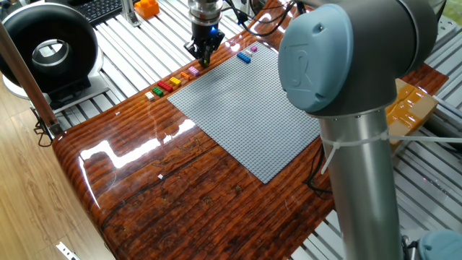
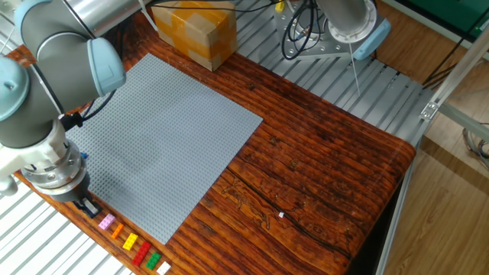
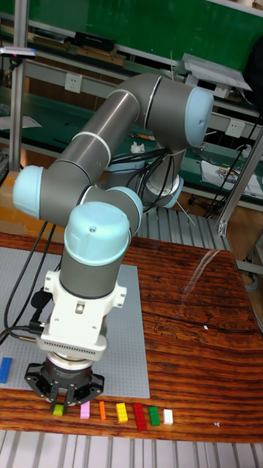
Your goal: Build with small Lego blocks
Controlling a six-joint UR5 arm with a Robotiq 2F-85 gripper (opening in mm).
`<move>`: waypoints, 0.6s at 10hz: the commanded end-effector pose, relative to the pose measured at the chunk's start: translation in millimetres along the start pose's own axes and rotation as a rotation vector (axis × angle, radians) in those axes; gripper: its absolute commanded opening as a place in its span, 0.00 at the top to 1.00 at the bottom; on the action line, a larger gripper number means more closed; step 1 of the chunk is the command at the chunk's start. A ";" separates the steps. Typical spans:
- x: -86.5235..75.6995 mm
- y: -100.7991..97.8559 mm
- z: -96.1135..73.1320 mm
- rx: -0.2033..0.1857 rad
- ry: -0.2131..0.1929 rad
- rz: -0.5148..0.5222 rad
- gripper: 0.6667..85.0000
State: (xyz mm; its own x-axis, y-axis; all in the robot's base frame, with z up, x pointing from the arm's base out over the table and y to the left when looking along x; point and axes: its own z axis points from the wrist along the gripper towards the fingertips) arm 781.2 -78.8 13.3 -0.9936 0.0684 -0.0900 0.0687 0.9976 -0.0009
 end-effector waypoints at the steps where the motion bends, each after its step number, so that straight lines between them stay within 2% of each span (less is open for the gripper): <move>1: -6.1 -23.5 -17.6 0.026 -0.011 0.019 1.00; 4: 6.0 -51.7 -28.0 0.037 -0.023 0.051 1.00; 5: 4.2 -59.8 -31.8 0.032 -0.060 0.056 1.00; 6: 8.6 -68.7 -34.2 0.037 -0.068 0.054 1.00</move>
State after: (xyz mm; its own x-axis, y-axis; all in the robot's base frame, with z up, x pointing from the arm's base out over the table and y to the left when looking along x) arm 772.6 -125.0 36.9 -0.9869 0.1032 -0.1243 0.1082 0.9936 -0.0339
